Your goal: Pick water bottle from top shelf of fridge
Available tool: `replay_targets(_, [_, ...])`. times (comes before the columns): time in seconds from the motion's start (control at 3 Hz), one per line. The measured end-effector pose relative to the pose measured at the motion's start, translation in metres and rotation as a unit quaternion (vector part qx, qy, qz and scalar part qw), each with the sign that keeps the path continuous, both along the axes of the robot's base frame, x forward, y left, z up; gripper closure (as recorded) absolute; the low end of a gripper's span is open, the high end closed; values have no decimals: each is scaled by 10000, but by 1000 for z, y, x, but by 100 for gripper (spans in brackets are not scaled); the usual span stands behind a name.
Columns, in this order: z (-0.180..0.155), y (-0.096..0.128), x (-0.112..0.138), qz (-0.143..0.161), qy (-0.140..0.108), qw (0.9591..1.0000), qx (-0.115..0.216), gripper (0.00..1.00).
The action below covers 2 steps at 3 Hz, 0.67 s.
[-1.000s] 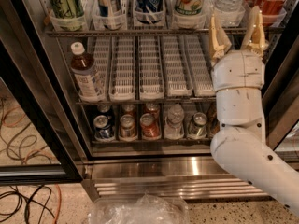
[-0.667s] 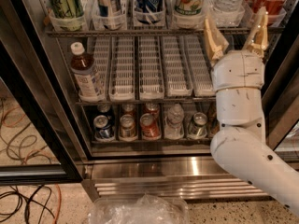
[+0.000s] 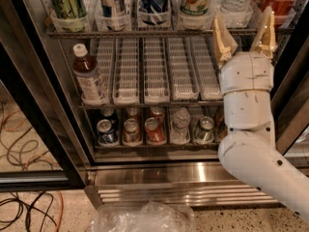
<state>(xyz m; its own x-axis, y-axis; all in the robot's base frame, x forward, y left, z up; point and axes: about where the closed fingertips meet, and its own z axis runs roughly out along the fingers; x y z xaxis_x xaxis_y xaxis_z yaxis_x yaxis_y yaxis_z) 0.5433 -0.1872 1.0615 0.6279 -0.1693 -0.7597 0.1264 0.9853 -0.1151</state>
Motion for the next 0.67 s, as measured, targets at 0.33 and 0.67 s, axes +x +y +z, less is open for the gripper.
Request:
replay_targets(0.33, [8,0,28,27,-87,9999,-140,32])
replay_targets(0.67, [12,0,35,23,-146,9998,-151,33])
